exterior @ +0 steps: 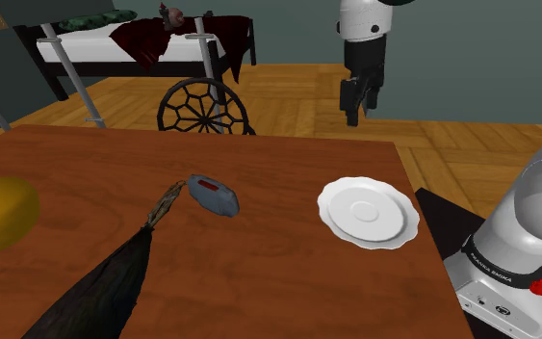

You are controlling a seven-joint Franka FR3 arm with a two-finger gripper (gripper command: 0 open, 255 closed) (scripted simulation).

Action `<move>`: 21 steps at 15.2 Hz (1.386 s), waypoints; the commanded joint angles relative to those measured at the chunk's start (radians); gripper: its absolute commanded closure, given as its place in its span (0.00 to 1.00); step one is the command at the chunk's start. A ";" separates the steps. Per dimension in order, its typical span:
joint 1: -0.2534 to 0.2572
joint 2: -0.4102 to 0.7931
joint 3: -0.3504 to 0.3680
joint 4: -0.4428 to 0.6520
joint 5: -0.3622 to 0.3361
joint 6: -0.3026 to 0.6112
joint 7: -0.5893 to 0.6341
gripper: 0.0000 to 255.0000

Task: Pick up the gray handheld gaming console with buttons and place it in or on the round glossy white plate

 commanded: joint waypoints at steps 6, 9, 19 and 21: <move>0.042 0.183 0.108 0.107 0.026 0.104 0.095 0.00; 0.057 0.270 0.153 0.168 0.020 0.141 0.139 0.00; 0.130 0.594 0.276 0.439 -0.087 0.209 0.303 0.00; 0.155 0.666 0.293 0.508 -0.123 0.210 0.337 0.00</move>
